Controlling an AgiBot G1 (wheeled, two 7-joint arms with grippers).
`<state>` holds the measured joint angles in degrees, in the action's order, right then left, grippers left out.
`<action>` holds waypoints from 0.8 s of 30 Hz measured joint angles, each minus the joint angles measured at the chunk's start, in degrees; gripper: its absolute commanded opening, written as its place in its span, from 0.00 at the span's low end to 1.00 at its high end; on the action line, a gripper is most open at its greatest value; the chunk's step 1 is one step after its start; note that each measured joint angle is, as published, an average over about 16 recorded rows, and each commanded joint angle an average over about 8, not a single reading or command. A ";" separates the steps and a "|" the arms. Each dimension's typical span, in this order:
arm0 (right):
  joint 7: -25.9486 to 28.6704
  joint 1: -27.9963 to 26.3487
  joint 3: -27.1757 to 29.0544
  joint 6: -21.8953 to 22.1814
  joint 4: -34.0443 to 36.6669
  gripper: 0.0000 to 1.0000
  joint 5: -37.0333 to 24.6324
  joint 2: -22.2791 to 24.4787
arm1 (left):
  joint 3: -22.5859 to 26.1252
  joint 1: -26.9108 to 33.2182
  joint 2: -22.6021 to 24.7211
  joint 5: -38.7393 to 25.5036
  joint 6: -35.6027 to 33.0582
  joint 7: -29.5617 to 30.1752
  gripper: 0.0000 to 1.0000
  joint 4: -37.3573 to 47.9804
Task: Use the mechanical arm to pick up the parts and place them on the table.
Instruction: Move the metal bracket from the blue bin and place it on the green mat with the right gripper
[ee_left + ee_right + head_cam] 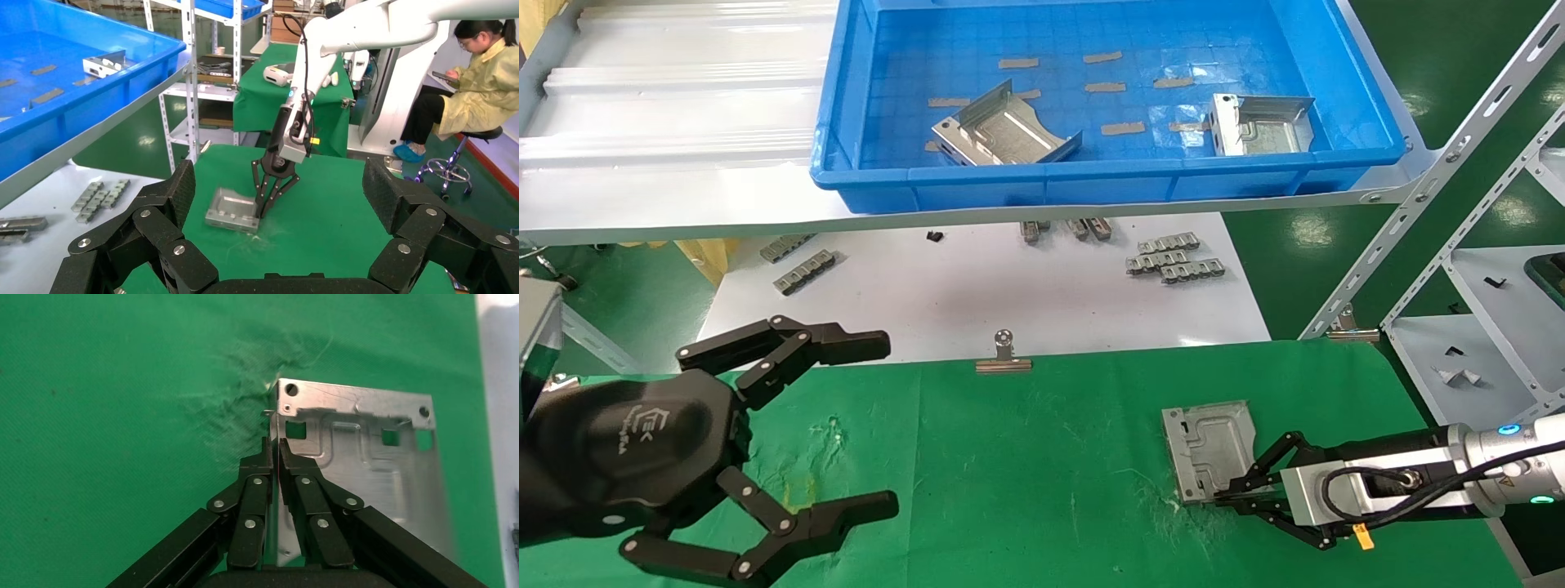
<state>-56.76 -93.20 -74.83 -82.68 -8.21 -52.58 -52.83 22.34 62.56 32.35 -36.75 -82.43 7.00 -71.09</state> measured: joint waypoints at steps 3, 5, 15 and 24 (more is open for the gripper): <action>-1.35 -0.12 0.10 0.09 1.45 1.00 0.08 -0.64 | 0.00 0.00 0.00 0.00 0.00 0.00 1.00 0.00; -2.14 -0.38 0.16 -0.17 2.14 1.00 0.13 -0.92 | 0.00 0.00 0.00 0.00 0.00 0.00 1.00 0.00; -0.94 -3.89 0.27 -5.36 2.52 1.00 0.75 -0.22 | 0.00 0.00 0.00 0.00 0.00 0.00 1.00 0.00; 10.25 -6.34 1.62 -9.13 -2.10 1.00 5.51 3.11 | 0.00 0.00 0.00 0.00 0.01 0.00 1.00 0.00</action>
<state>-46.51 -99.54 -73.21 -91.81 -10.31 -47.08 -49.71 22.34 62.56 32.34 -36.75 -82.42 7.00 -71.09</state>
